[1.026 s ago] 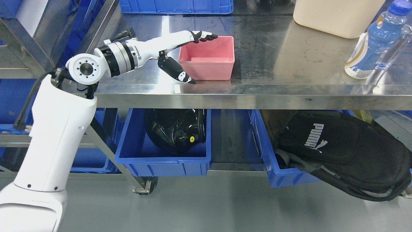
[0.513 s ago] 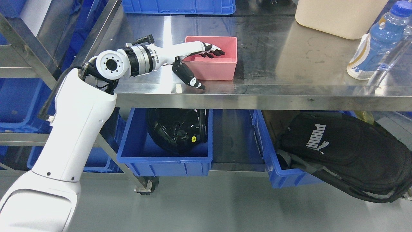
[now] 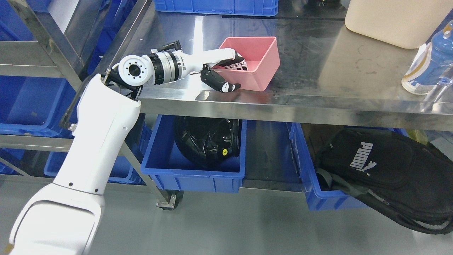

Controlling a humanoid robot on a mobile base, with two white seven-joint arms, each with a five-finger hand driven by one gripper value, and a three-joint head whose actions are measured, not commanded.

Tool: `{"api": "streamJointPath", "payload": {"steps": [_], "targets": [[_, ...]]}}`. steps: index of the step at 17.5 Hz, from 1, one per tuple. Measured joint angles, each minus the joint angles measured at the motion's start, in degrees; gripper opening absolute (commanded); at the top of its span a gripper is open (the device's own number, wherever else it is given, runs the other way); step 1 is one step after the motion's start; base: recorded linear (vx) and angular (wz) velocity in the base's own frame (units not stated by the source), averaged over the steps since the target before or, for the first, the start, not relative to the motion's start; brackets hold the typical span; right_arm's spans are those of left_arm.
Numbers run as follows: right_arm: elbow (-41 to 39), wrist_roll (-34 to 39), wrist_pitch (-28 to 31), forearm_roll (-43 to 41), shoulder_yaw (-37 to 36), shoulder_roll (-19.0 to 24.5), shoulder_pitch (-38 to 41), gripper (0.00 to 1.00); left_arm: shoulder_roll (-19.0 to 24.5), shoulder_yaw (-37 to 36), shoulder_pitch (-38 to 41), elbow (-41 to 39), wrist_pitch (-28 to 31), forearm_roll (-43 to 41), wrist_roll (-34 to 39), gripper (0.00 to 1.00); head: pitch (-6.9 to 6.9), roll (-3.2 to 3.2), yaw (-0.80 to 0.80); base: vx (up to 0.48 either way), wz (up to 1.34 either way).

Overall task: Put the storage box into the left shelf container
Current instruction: 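Grip the pink box with the left hand and lift it off the shelf, then hold the pink box up in the left hand while the robot turns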

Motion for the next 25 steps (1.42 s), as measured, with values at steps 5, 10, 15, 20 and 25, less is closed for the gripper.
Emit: {"api": "streamJointPath", "payload": {"steps": [5, 10, 15, 20, 25], "targets": [[0.0, 0.0, 0.0, 0.0, 0.0, 0.0, 0.0, 1.00, -1.9, 8.0, 0.2, 3.6, -2.4, 5.3, 0.3, 0.00, 0.02, 0.00, 0.00, -0.001, 0.00], [0.0, 0.0, 0.0, 0.0, 0.0, 0.0, 0.0, 1.00, -3.0, 14.4, 2.2, 4.4, -3.8, 20.6, 0.8, 0.01, 0.02, 0.00, 0.00, 0.001, -0.02], [0.0, 0.0, 0.0, 0.0, 0.0, 0.0, 0.0, 1.00, -3.8, 18.3, 9.0, -1.1, -4.2, 31.0, 7.0, 0.03, 0.02, 0.00, 0.00, 0.000, 0.00], [0.0, -0.1, 0.0, 0.0, 0.0, 0.0, 0.0, 1.00, -4.2, 19.4, 18.9, -11.5, -4.6, 35.0, 25.4, 0.03, 0.03, 0.00, 0.00, 0.017, 0.27], [0.0, -0.3, 0.0, 0.0, 0.0, 0.0, 0.0, 1.00, -4.5, 17.1, 28.1, -22.0, -4.2, 36.7, 32.3, 0.03, 0.05, 0.00, 0.00, 0.022, 0.75]]}}
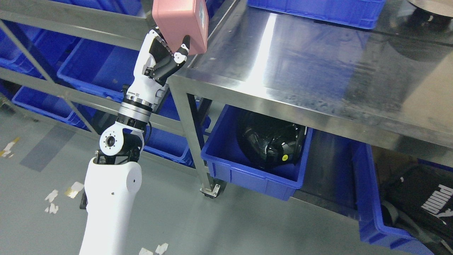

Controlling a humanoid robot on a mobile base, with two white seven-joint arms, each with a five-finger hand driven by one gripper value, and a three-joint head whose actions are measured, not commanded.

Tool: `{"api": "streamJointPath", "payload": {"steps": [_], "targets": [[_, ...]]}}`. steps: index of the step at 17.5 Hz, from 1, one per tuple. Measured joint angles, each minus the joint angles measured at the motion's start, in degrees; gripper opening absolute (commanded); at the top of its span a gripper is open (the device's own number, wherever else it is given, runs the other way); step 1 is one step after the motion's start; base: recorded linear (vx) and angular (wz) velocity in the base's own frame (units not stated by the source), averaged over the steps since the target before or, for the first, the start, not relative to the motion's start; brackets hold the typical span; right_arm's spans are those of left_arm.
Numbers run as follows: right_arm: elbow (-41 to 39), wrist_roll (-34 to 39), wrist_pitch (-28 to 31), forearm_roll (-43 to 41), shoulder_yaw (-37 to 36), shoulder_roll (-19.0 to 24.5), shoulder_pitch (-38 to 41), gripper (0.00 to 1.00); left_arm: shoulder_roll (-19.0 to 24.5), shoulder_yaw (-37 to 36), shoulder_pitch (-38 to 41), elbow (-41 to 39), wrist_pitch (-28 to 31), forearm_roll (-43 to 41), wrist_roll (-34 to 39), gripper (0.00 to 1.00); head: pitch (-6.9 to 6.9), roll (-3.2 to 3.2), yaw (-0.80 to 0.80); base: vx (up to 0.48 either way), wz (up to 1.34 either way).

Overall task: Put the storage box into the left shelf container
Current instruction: 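Hold the pink box up in the left hand while the robot turns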

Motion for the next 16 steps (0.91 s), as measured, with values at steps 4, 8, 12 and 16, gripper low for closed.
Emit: {"api": "streamJointPath", "payload": {"steps": [4, 8, 12, 16], "targets": [[0.0, 0.2, 0.0, 0.0, 0.0, 0.0, 0.0, 1.00, -0.1, -1.7, 3.6, -4.9, -1.0, 0.5, 0.5, 0.03, 0.00, 0.00, 0.00, -0.051, 0.37], [0.0, 0.2, 0.0, 0.0, 0.0, 0.0, 0.0, 1.00, -0.2, -2.9, 7.5, -8.5, -3.1, 0.8, 0.7, 0.03, 0.01, 0.00, 0.00, 0.025, 0.69], [0.0, 0.3, 0.3, 0.0, 0.0, 0.0, 0.0, 1.00, -0.3, -3.2, 11.8, -10.9, -4.5, 0.9, 0.7, 0.03, 0.03, 0.00, 0.00, 0.126, 0.88], [0.0, 0.3, 0.1, 0.0, 0.0, 0.0, 0.0, 1.00, -0.3, -2.4, 15.0, -12.3, -4.8, 1.1, 0.7, 0.03, 0.03, 0.00, 0.00, 0.162, 0.87]]}}
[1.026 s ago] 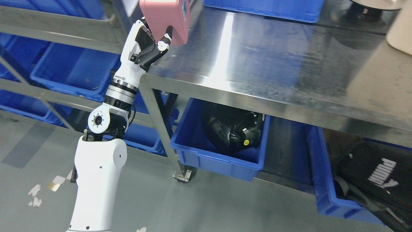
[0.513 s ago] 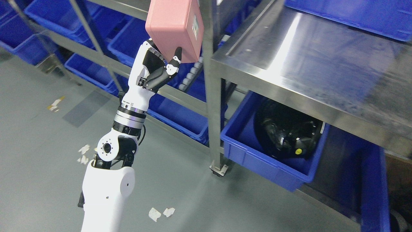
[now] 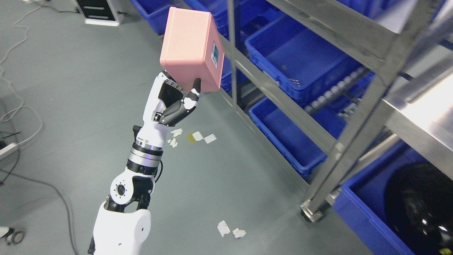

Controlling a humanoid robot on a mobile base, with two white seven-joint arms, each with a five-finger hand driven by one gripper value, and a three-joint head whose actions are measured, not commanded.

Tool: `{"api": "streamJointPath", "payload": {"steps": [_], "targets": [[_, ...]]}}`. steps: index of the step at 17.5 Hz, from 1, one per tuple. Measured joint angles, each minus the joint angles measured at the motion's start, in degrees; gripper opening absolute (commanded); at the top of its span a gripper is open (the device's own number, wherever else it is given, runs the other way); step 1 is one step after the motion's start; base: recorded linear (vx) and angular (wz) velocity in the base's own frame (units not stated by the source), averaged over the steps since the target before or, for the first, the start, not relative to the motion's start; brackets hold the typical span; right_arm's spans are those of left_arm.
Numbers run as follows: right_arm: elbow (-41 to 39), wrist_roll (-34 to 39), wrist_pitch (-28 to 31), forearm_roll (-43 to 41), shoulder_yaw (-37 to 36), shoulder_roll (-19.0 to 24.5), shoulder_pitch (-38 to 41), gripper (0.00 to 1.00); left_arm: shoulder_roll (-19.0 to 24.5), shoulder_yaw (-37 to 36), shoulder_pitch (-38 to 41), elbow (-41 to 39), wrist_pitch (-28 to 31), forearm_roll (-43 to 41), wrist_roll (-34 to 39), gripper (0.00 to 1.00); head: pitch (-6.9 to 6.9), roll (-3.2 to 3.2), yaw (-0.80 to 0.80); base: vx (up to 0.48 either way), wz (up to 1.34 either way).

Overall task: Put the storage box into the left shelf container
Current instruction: 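Hold the pink box up in the left hand while the robot turns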

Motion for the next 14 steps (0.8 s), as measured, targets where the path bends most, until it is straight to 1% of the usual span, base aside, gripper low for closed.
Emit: {"api": "streamJointPath", "payload": {"steps": [2, 7, 14], "targets": [[0.0, 0.0, -0.1, 0.0, 0.0, 0.0, 0.0, 1.00, 0.0, 0.5, 1.2, -0.6, 0.0, 0.2, 0.0, 0.03, 0.01, 0.00, 0.00, 0.165, 0.86], [0.0, 0.0, -0.2, 0.0, 0.0, 0.0, 0.0, 1.00, 0.0, 1.3, 2.8, -1.6, -0.1, 0.7, -0.1, 0.03, 0.02, 0.00, 0.00, 0.300, 0.70], [0.0, 0.1, -0.3, 0.0, 0.0, 0.0, 0.0, 1.00, -0.1, 1.9, 3.5, -2.3, -0.2, 1.0, -0.1, 0.03, 0.02, 0.00, 0.00, 0.331, 0.21]]}}
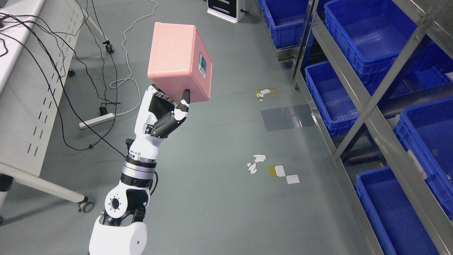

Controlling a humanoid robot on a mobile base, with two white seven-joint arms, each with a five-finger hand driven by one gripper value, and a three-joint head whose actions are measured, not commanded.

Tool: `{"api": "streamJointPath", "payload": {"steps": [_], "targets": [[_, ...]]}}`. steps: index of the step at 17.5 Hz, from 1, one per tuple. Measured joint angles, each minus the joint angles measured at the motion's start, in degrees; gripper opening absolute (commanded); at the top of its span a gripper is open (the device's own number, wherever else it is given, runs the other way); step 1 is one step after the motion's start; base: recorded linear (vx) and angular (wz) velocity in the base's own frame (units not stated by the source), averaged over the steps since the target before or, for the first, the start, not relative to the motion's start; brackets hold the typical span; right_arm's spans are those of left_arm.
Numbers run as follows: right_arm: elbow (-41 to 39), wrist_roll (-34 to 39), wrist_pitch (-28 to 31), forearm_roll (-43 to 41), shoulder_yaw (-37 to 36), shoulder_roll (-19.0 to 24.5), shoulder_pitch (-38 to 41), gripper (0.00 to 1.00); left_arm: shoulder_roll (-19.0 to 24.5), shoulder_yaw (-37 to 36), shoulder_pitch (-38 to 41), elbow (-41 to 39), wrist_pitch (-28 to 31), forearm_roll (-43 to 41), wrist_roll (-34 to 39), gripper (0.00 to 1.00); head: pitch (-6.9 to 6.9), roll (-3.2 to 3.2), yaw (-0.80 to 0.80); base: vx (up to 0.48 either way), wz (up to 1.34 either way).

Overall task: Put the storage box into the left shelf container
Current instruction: 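Hold the pink box up in the left hand while the robot turns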

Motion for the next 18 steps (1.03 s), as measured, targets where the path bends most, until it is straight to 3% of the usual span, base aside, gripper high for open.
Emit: {"api": "streamJointPath", "payload": {"steps": [18], "targets": [[0.0, 0.0, 0.2, 0.0, 0.0, 0.0, 0.0, 1.00, 0.0, 0.5, 0.2, -0.4, -0.1, 0.8, 0.1, 0.03, 0.00, 0.00, 0.00, 0.413, 0.11]]}}
